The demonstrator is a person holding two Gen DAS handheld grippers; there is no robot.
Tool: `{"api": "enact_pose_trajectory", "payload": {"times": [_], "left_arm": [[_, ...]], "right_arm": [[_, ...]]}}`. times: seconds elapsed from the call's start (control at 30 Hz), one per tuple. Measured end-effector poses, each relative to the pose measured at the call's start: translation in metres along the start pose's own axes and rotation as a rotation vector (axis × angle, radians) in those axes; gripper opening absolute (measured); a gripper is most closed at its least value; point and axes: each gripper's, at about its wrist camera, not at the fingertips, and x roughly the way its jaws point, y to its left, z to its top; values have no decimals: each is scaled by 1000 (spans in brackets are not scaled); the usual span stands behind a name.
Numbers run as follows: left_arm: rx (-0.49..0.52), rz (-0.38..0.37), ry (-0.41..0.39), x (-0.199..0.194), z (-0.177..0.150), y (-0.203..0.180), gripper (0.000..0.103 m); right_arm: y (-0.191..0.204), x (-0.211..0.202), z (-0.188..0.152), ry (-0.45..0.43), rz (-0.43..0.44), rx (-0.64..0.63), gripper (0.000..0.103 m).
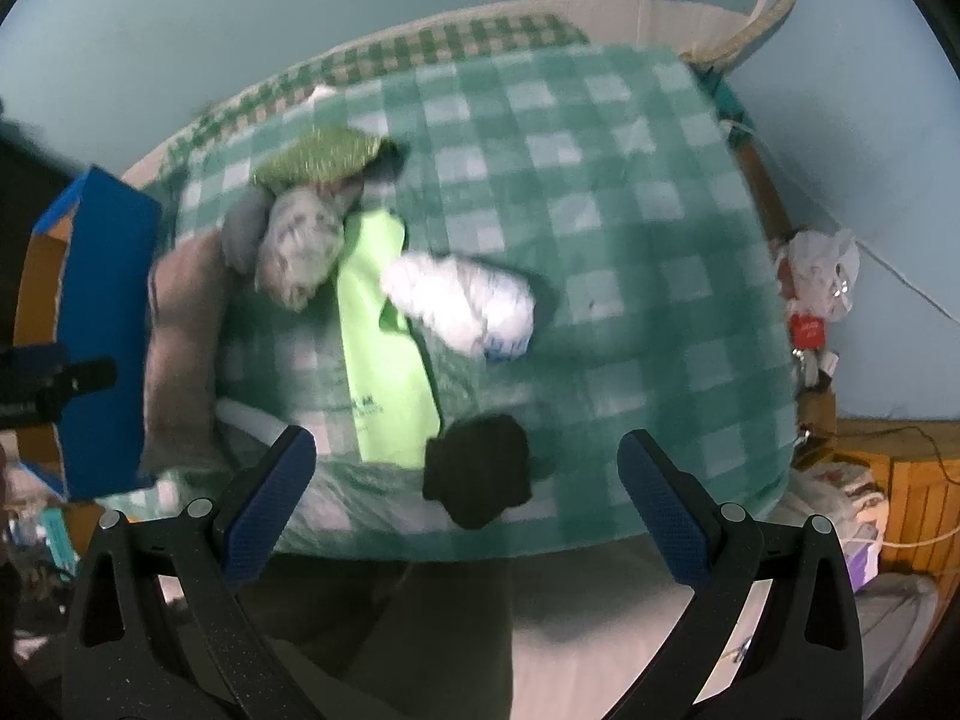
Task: Organize soft objects
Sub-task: 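Lower the left tool onto the grey fleece sock while the right tool lowers onto the black sock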
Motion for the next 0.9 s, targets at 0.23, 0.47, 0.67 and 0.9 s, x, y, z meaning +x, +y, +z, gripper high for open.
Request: {"api": "enact_pose_trajectory", "payload": {"times": [0.23,0.47,0.67,0.9], "left_arm": [[9,-2,29,18,6,-9,87],[-8,18,48,32,9,-10,87],[-17,21,68,43,15,-10,87],[-40,13,92,56,20,-10,87]], "right_arm": [[-4,33,-14,32,-25,-20,101],[-7,58,-20,48,-27,-39,101],[-8,76,-22,63,-35,-60,97],[-9,89,-17,76,-30,-98,83]]}}
